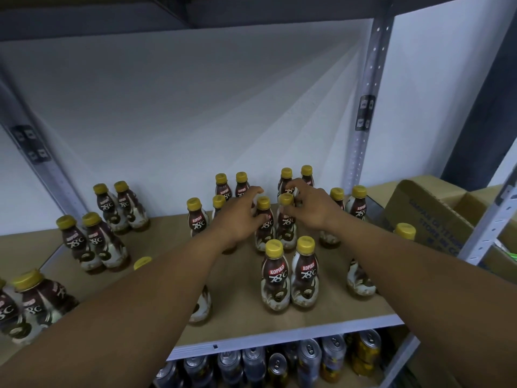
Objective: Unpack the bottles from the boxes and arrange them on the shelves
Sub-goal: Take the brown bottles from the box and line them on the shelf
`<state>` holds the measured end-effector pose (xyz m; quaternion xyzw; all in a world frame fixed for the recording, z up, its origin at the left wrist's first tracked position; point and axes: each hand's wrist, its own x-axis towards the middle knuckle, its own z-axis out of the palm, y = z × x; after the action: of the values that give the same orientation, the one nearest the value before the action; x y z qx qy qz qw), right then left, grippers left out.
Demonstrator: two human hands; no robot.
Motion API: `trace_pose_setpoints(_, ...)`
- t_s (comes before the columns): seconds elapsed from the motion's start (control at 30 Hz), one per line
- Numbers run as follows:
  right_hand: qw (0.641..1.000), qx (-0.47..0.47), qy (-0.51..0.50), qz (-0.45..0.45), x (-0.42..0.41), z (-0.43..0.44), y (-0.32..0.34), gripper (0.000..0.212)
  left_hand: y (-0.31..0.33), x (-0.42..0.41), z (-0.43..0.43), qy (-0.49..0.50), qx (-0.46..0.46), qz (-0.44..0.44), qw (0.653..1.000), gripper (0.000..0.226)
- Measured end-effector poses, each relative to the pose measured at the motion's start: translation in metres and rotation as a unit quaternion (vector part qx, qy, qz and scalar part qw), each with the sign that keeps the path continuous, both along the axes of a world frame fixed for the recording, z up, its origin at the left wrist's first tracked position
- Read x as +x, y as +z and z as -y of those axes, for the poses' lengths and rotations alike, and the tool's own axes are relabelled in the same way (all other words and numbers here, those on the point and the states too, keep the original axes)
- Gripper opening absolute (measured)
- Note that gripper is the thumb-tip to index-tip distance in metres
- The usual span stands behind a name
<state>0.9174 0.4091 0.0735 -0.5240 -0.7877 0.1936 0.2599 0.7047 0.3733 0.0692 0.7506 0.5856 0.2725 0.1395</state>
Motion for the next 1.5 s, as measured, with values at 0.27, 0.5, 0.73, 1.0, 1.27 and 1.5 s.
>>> trace_pose_setpoints(0.27,0.999,0.027,-0.026,0.024,-0.015,0.009,0.034,0.031,0.039,-0.023,0.018,0.002,-0.005,-0.021,1.000,0.024)
trace_pose_setpoints(0.5,0.997,0.062,-0.020,0.028,-0.059,0.018,0.059,0.020,0.064,-0.070,0.031,0.024,0.020,-0.022,0.999,0.012)
trace_pose_setpoints(0.73,0.998,0.040,0.037,0.044,-0.118,0.022,0.062,0.026,0.059,-0.123,0.027,0.051,0.024,-0.019,0.998,0.021)
trace_pose_setpoints(1.0,0.989,-0.015,0.042,0.140,-0.153,0.010,0.036,0.056,0.025,-0.147,0.007,0.017,-0.059,-0.025,0.998,0.050)
trace_pose_setpoints(1.27,0.989,-0.033,0.034,0.138,-0.163,-0.002,0.017,0.063,0.000,-0.159,-0.003,-0.010,-0.052,-0.007,0.999,0.052)
trace_pose_setpoints(1.5,0.991,-0.026,0.033,0.127,-0.163,-0.006,0.011,0.062,-0.012,-0.157,-0.002,-0.003,-0.026,0.009,1.000,0.049)
